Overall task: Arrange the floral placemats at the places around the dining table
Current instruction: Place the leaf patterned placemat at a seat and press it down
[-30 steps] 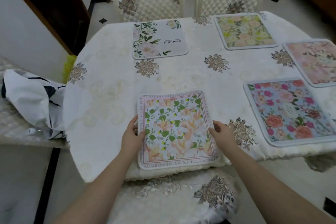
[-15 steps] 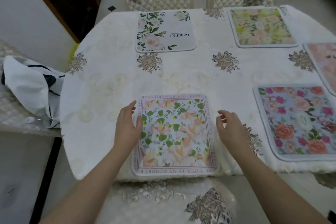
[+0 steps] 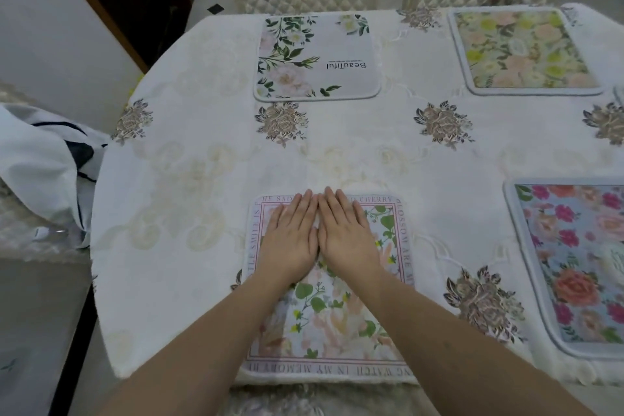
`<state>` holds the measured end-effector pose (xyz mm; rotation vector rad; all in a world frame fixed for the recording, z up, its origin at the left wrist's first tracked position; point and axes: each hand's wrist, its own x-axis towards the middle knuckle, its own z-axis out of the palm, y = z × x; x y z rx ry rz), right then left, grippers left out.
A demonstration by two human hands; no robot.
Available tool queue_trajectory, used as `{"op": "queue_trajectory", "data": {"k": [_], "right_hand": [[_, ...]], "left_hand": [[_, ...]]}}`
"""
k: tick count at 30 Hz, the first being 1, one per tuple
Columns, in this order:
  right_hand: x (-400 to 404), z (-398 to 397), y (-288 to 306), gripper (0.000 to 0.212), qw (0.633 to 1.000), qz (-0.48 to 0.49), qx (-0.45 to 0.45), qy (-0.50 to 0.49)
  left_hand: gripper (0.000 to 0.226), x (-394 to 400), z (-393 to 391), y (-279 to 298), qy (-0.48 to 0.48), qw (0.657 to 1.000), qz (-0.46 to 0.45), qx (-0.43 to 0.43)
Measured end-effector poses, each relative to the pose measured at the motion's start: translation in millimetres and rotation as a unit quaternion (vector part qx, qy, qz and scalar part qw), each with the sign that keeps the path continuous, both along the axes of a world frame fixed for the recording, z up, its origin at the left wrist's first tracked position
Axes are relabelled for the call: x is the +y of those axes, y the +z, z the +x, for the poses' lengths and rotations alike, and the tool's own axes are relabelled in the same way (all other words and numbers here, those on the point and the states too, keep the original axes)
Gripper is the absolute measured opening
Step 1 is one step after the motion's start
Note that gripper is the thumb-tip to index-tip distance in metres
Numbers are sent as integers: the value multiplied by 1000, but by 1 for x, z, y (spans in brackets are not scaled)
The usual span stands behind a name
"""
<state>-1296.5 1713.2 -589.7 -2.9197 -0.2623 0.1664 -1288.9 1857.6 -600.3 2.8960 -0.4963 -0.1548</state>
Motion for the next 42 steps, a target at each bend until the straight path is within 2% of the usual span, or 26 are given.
{"op": "queue_trajectory", "data": {"k": [7, 12, 16, 28, 32, 36, 42], "right_hand": [[0, 0, 0, 58, 1000, 10, 7, -12], [-2, 0, -2, 64, 996, 30, 15, -82], [-6, -1, -2, 67, 997, 26, 5, -74], [-57, -17, 3, 68, 993, 31, 2, -116], [-74, -20, 4, 68, 992, 37, 4, -124], [-89, -30, 5, 67, 988, 31, 16, -150], [-108, -42, 18, 59, 991, -27, 21, -130]], "left_hand": [[59, -3, 0, 1, 14, 1000, 5, 11], [65, -4, 1, 4, 21, 999, 13, 23], [71, 10, 2, 6, 21, 999, -9, 29], [75, 24, 2, 6, 12, 999, 20, 38], [77, 43, 0, 10, -18, 999, 33, 39], [77, 65, -8, 12, -15, 998, 41, 40], [75, 82, -17, 23, 25, 993, 98, 62]]}}
